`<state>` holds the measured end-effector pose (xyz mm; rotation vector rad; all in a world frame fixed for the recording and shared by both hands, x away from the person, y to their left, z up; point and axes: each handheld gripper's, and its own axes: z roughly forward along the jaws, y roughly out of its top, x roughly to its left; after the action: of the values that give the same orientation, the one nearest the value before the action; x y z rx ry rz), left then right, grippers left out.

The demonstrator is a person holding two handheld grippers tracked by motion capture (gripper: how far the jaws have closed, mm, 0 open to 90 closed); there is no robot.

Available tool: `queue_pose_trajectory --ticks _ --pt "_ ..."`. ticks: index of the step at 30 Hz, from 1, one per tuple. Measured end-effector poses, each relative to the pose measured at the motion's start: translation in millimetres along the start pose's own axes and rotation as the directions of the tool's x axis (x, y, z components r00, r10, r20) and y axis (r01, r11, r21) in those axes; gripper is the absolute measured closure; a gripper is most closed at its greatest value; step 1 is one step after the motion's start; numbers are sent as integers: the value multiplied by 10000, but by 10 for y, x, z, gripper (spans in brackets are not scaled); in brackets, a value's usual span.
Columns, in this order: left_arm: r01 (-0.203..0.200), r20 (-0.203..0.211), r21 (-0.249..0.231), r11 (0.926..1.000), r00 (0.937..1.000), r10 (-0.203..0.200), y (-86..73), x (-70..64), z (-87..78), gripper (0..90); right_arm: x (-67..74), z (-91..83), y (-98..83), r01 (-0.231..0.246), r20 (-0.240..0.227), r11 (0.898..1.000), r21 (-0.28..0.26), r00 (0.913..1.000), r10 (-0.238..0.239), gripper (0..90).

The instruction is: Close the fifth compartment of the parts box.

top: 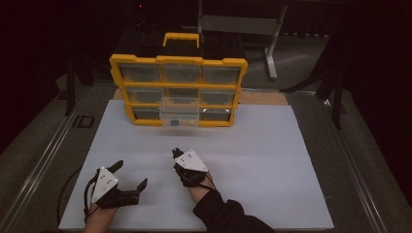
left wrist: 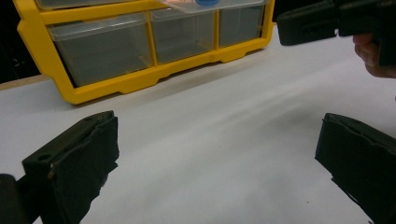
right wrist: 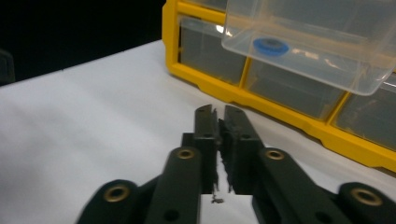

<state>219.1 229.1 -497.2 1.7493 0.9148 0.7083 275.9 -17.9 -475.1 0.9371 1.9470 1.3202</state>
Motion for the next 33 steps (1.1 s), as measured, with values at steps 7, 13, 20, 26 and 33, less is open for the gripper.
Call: queue_pose_trajectory --ticks 7,13,20,26,33 --pt "5 2 -14 10000 10000 -5 1 -1 0 0 -70 43 82 -464 393 9985 -278 9981 475 891" --pt "3 17 -29 10000 10000 -3 1 -1 1 0 -136 104 109 -626 532 9973 -392 9965 647 895" --pt "0 25 -37 10000 10000 0 2 1 0 0 -232 200 171 -791 681 9965 -258 9944 807 896" --pt "-8 16 -41 10000 10000 8 2 0 0 0 -286 264 232 -697 706 9975 -137 9950 705 898" --pt "-7 24 -68 10000 10000 7 3 1 -4 0 -326 332 285 -678 789 9976 -131 9945 686 899"
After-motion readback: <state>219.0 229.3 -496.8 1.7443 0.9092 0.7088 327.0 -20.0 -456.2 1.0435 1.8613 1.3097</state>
